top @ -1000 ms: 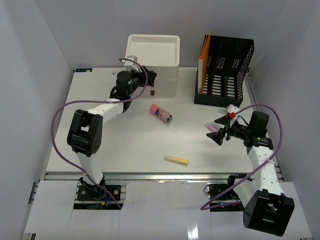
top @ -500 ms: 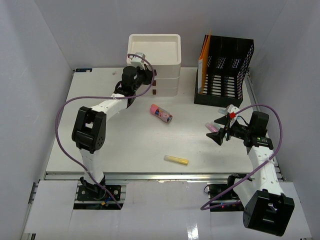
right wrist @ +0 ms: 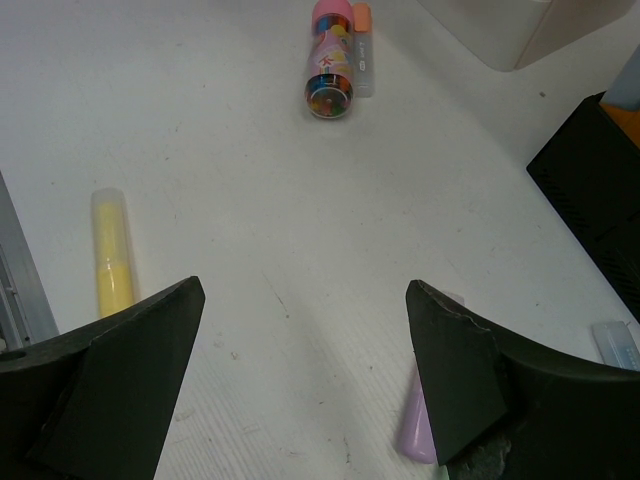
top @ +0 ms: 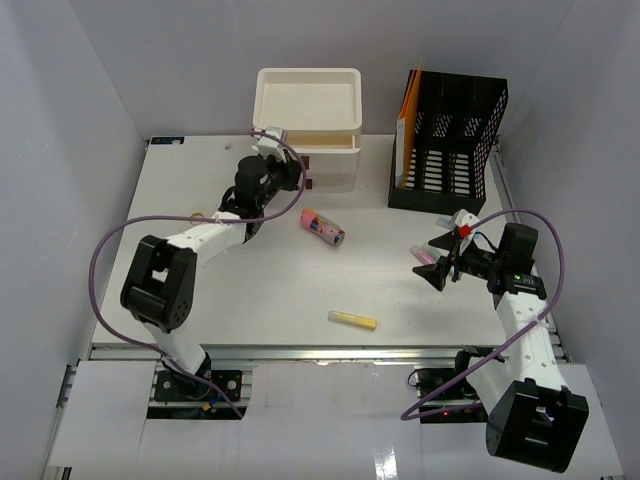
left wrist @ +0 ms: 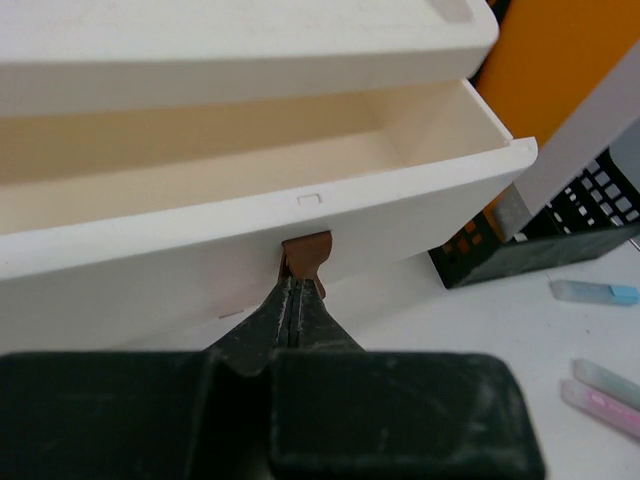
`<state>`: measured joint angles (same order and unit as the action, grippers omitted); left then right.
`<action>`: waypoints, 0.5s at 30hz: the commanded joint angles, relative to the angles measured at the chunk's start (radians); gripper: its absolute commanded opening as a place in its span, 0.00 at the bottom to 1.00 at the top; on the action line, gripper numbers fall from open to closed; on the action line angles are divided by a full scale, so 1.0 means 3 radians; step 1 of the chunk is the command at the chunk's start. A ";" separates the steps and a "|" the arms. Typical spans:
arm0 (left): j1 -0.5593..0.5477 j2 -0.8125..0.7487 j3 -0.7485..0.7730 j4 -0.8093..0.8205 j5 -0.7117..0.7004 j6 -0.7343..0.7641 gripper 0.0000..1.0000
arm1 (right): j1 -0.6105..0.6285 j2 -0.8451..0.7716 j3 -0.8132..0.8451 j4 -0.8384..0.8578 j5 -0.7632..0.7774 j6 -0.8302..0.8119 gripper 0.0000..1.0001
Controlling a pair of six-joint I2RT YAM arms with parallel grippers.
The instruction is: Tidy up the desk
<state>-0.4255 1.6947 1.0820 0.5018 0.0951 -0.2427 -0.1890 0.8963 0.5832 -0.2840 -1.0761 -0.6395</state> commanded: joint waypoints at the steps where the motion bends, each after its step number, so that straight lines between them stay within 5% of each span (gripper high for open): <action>1: -0.0047 -0.0617 -0.0422 0.0081 0.0172 0.0013 0.00 | -0.0014 -0.0042 -0.0016 0.0048 -0.0057 -0.0052 0.88; 4: -0.0050 -0.0744 -0.0568 -0.0036 0.0269 -0.0001 0.00 | -0.0014 -0.0034 -0.0021 0.0048 -0.0049 -0.0052 0.88; 7: -0.0050 -0.0793 -0.0517 -0.0242 0.0232 -0.0074 0.46 | -0.0019 -0.0037 -0.0026 0.0047 0.0014 -0.0048 0.88; 10: -0.0054 -0.0847 -0.0367 -0.0529 0.0260 -0.0121 0.72 | -0.0024 -0.0037 -0.0032 0.0052 0.0139 0.0004 0.88; 15: -0.0046 -0.1274 -0.0390 -0.1000 0.0396 0.0002 0.84 | -0.0035 -0.0026 -0.0119 0.0284 0.0779 0.0299 0.93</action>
<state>-0.4397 1.4704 0.9396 0.3485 0.1687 -0.2703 -0.1912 0.8955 0.5751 -0.2763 -0.9966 -0.6200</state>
